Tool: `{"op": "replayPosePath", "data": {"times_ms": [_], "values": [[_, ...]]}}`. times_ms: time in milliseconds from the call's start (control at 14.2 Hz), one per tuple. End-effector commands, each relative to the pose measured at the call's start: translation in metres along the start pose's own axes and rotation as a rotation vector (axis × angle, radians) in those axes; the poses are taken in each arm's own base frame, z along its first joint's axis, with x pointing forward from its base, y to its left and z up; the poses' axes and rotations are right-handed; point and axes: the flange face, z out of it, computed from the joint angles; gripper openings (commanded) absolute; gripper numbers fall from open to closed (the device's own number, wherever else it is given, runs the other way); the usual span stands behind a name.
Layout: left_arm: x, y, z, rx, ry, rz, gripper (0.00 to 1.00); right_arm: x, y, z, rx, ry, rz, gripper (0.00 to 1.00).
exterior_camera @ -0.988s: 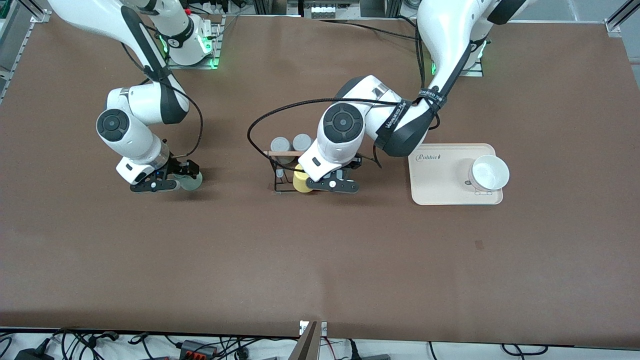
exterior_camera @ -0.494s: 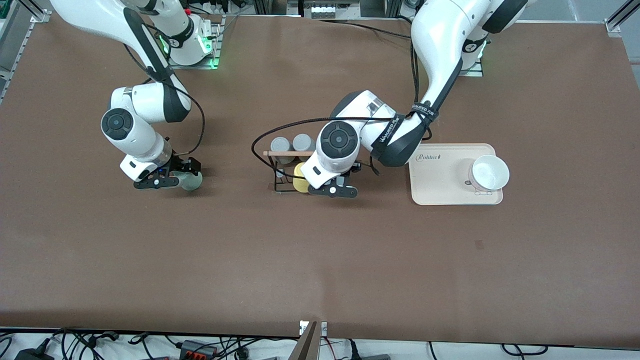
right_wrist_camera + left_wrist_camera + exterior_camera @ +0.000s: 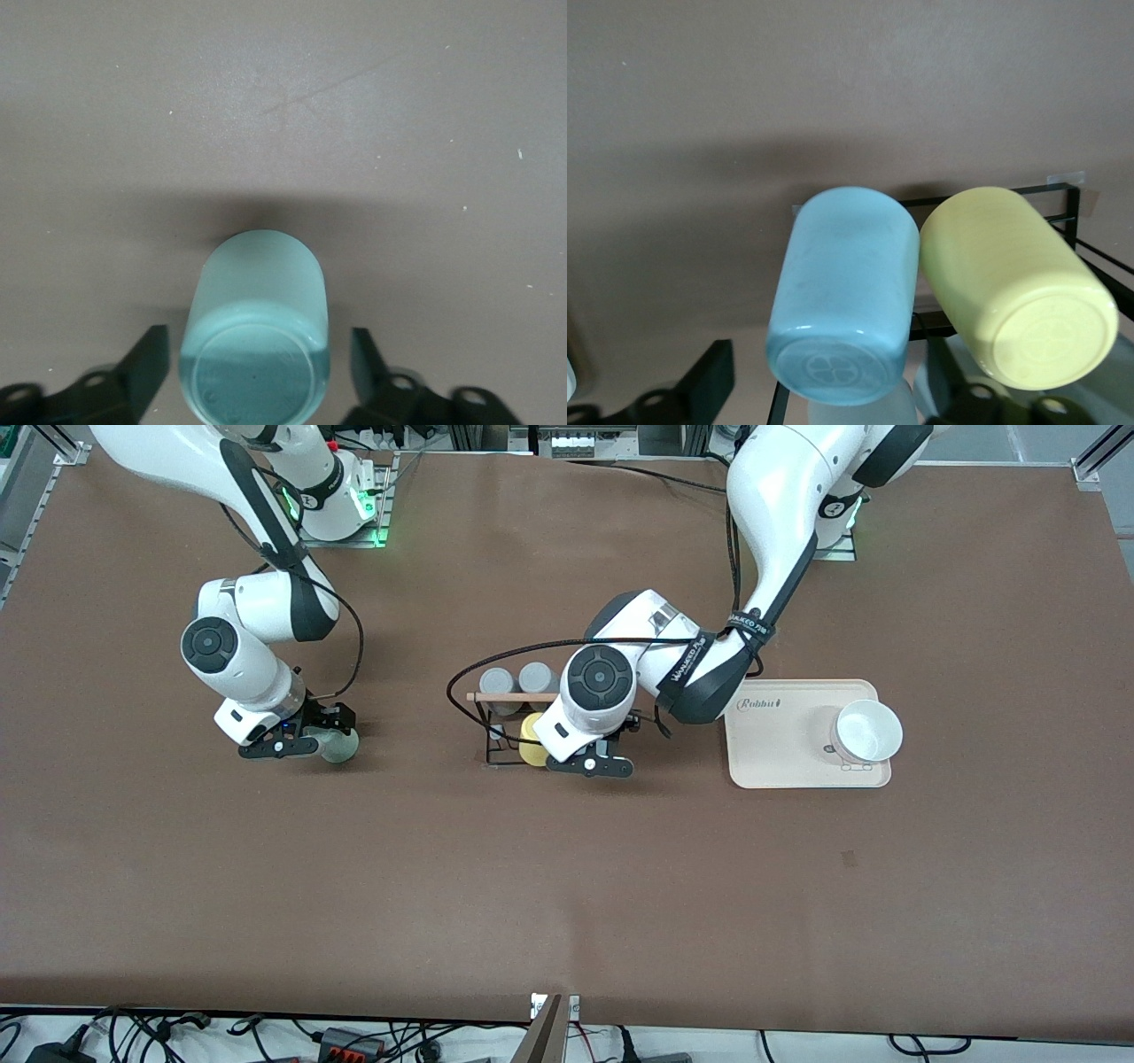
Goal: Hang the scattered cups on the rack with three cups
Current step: 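Hang the blue cup on the rack hook beside the yellow cup, then withdraw the left gripper while the right gripper lifts the teal cup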
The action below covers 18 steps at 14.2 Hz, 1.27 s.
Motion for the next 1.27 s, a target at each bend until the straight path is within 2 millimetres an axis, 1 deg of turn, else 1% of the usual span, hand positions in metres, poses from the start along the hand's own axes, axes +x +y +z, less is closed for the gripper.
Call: {"op": "replayPosePath", "data": {"times_ms": [0, 71, 141, 212, 282, 353, 494, 565, 635, 706, 847, 918, 988, 1059, 1129, 1200], "values": [[-0.002, -0.012, -0.039, -0.007, 0.009, -0.022, 1.0, -0.002, 0.0, 0.0, 0.002, 0.008, 0.015, 0.5], [-0.002, -0.021, -0.056, -0.009, 0.024, -0.032, 1.0, -0.002, 0.001, -0.003, 0.002, 0.01, 0.017, 0.4], [0.005, -0.041, -0.079, -0.021, 0.045, -0.06, 1.0, -0.003, 0.002, -0.003, 0.001, -0.002, 0.022, 0.31], [0.011, -0.061, -0.099, -0.032, 0.07, -0.083, 1.0, -0.003, 0.003, -0.007, 0.001, -0.007, 0.02, 0.28], [0.018, -0.083, -0.118, -0.045, 0.092, -0.108, 1.0, 0.0, 0.002, -0.018, 0.002, 0.013, 0.019, 0.28], [0.025, -0.11, -0.138, -0.057, 0.114, -0.143, 1.0, 0.003, 0.0, -0.03, 0.004, 0.032, 0.021, 0.27], [0.033, -0.155, -0.154, -0.047, 0.102, -0.174, 1.0, 0.009, -0.007, -0.064, 0.005, 0.034, 0.067, 0.26], [0.038, -0.18, -0.163, -0.034, 0.105, -0.174, 1.0, 0.013, -0.016, -0.086, 0.004, 0.027, 0.064, 0.26], [0.042, -0.208, -0.177, -0.007, 0.132, -0.174, 1.0, 0.021, -0.019, -0.11, 0.001, 0.014, 0.064, 0.26], [0.044, -0.234, -0.186, 0.022, 0.139, -0.174, 1.0, 0.028, -0.022, -0.134, -0.001, 0.0, 0.084, 0.26], [0.045, -0.283, -0.203, 0.04, 0.135, -0.19, 1.0, 0.04, -0.043, -0.181, -0.009, -0.025, 0.128, 0.26], [0.045, -0.307, -0.21, 0.039, 0.128, -0.188, 1.0, 0.047, -0.059, -0.203, -0.01, -0.02, 0.158, 0.27], [0.044, -0.328, -0.215, 0.041, 0.122, -0.172, 1.0, 0.053, -0.074, -0.221, -0.006, -0.001, 0.188, 0.27], [0.038, -0.343, -0.227, 0.045, 0.135, -0.133, 1.0, 0.054, -0.092, -0.232, -0.003, 0.012, 0.209, 0.27], [0.033, -0.364, -0.227, 0.057, 0.124, -0.116, 1.0, 0.054, -0.107, -0.242, 0.004, 0.031, 0.229, 0.27], [0.025, -0.384, -0.237, 0.066, 0.14, -0.113, 1.0, 0.056, -0.12, -0.253, 0.014, 0.053, 0.257, 0.27]]}}
